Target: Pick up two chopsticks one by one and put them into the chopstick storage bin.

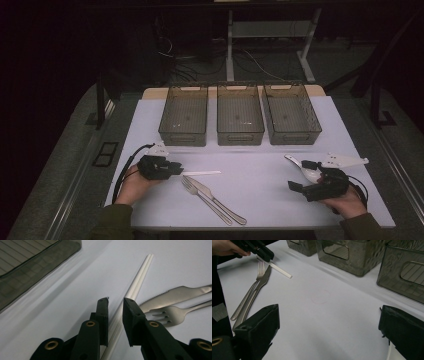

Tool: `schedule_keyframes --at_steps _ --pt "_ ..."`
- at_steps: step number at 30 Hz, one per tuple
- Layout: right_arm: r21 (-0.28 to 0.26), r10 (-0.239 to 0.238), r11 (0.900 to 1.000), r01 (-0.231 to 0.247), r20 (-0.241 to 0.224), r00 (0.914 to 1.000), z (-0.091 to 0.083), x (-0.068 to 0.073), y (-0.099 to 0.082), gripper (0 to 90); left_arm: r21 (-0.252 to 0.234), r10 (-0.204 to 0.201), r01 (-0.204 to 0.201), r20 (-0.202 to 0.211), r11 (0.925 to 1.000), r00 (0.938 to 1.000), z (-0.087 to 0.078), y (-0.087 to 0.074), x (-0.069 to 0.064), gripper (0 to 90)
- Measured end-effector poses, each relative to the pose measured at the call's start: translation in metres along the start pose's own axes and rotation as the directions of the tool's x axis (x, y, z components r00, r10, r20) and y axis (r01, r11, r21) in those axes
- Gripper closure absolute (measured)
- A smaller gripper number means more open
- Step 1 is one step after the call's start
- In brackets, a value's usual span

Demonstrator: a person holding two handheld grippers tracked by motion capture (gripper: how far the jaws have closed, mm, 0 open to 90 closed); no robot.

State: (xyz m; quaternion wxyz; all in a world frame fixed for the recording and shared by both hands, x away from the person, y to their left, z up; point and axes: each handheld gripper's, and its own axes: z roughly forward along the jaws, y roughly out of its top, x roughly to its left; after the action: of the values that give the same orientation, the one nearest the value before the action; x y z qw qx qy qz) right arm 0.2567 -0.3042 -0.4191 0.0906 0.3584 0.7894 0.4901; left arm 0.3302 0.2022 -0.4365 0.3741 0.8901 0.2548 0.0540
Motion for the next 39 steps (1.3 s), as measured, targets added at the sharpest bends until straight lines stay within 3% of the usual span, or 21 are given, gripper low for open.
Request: schedule_keyframes --at_steps 10,19,21,28,39 --pt "0.001 -0.001 1.0 0.001 0.001 1.0 -0.001 0.0 0.0 3.4 0.024 0.01 -0.01 -0.001 0.9997 1.0 0.008 0.002 0.001 78.4" --pt "0.0 -0.001 1.0 0.001 0.001 1.0 -0.001 0.0 0.0 3.4 0.011 -0.009 0.009 -0.009 0.9999 0.9999 0.011 0.002 0.006 78.5" --pt "0.001 0.0 1.0 0.0 0.001 1.0 -0.001 0.0 0.0 3.4 0.019 0.006 -0.006 -0.01 0.9998 0.9999 0.012 0.002 0.007 77.2" --pt "0.001 0.0 1.0 0.0 0.0 1.0 -0.001 0.0 0.0 3.4 0.013 0.0 0.0 0.008 0.9999 1.0 0.012 0.001 0.01 77.4" --pt "0.002 0.0 1.0 0.0 -0.003 1.0 0.0 0.001 0.0 3.4 0.001 0.005 -0.005 -0.009 1.0 0.9999 0.014 0.002 0.01 79.0"
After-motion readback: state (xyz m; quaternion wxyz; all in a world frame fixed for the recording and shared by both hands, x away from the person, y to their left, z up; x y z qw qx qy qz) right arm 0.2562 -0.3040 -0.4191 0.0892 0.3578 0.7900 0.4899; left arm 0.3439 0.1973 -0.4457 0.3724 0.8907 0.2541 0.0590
